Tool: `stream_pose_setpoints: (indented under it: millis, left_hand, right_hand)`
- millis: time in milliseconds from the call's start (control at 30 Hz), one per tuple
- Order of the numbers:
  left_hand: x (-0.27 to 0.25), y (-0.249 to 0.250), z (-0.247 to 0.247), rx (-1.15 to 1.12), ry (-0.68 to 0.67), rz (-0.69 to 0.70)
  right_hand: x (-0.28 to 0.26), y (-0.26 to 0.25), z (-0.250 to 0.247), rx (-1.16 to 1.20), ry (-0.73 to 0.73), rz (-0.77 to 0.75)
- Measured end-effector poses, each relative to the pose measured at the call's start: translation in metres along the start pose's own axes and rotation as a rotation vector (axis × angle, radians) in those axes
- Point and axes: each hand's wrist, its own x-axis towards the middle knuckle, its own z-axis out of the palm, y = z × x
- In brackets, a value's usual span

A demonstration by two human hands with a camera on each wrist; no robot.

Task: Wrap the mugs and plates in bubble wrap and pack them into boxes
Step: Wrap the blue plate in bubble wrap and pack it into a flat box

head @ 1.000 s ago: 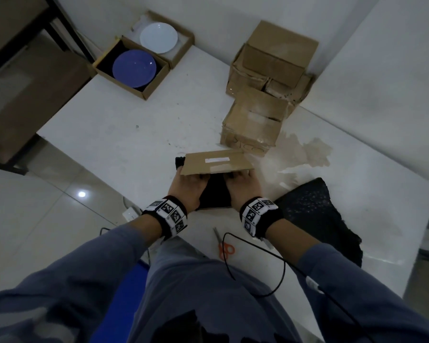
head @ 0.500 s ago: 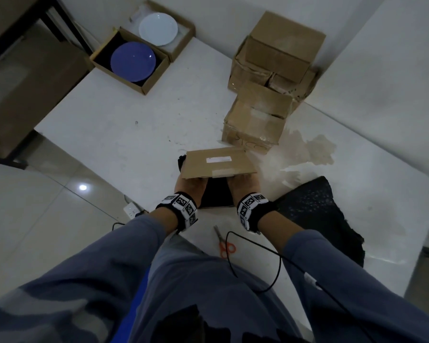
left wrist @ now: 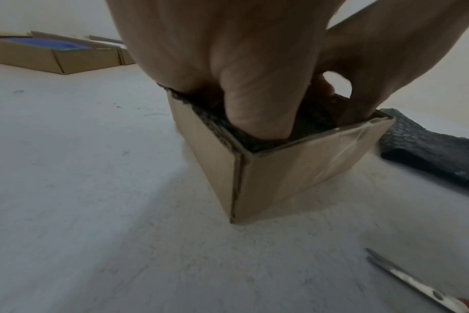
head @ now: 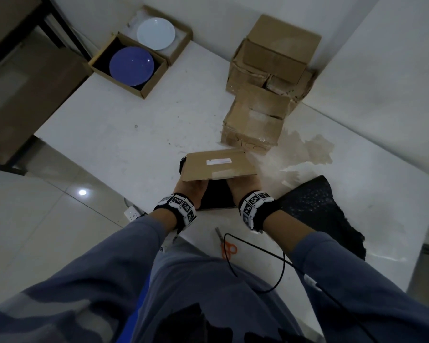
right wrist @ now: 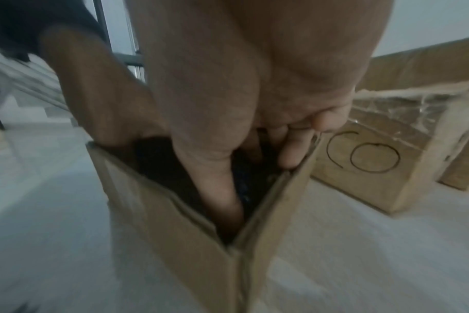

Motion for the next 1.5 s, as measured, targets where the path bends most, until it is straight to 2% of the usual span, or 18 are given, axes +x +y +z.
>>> stream_pose_setpoints:
  millis: [100, 200, 267, 367, 533, 600, 733, 767, 833, 900, 1033, 1167, 1300, 1367, 1500]
  left_hand:
    - [-0.001, -0.001, 0.002, -0.009, 0.018, 0.029]
    - [-0.001, -0.002, 0.003, -0.029, 0.005, 0.037]
    - [0.0, -0.003, 0.003, -0.027, -0.005, 0.043]
    - [0.002, -0.005, 0.006, 0.009, -0.02, 0.047]
    - [0.001, -0.003, 0.005, -0.067, 0.011, 0.043]
    - [0.0, -0.002, 0.003, -0.069, 0.02, 0.037]
    - [-0.002, -0.004, 0.003, -0.115, 0.04, 0.03]
    - [-0.004, -0.008, 0.002, -0.163, 0.057, 0.048]
    - [-0.007, -0.02, 0.003, -0.248, 0.195, 0.155]
    - [-0.011, -0.032, 0.008, -0.341, 0.31, 0.208]
    - [-0.032, -0.043, 0.011, -0.497, 0.496, 0.071]
    - [-0.042, -0.046, 0.032, -0.657, 0.53, -0.122]
    - [-0.039, -0.038, 0.032, -0.975, 0.362, -0.23]
    - [-0.037, -0.034, 0.03, -1.015, 0.368, -0.227]
    - [-0.035, -0.024, 0.028, -0.974, 0.425, -0.201]
  right_hand:
    - [-0.002, -0.001, -0.001, -0.081, 0.15, -0.054]
    - [-0.003, 0.004, 0.003, -0.153, -0.019, -0.047]
    - [0.0, 0.004, 0.012, -0.173, -0.054, -0.017]
    - [0.005, -0.003, 0.016, -0.178, 0.088, -0.024]
    - [0.005, -0.014, 0.022, -0.186, 0.132, -0.031]
    - [0.003, -0.015, 0.02, -0.114, 0.149, -0.02]
    - [0.0, -0.001, 0.01, 0.001, 0.149, -0.109]
    - [-0.001, 0.006, 0.008, 0.031, 0.126, -0.149]
    - [-0.009, 0.019, 0.004, 0.059, 0.057, -0.229]
    - [-0.019, 0.028, -0.002, 0.138, 0.079, -0.224]
    - [-0.027, 0.038, -0.01, 0.329, 0.383, -0.156]
    - [-0.026, 0.038, -0.022, 0.401, 0.56, -0.178]
    - [-0.012, 0.032, -0.04, 0.316, 0.553, -0.122]
    - [-0.005, 0.03, -0.043, 0.304, 0.533, -0.081]
    - [0.005, 0.029, -0.039, 0.392, 0.395, -0.095]
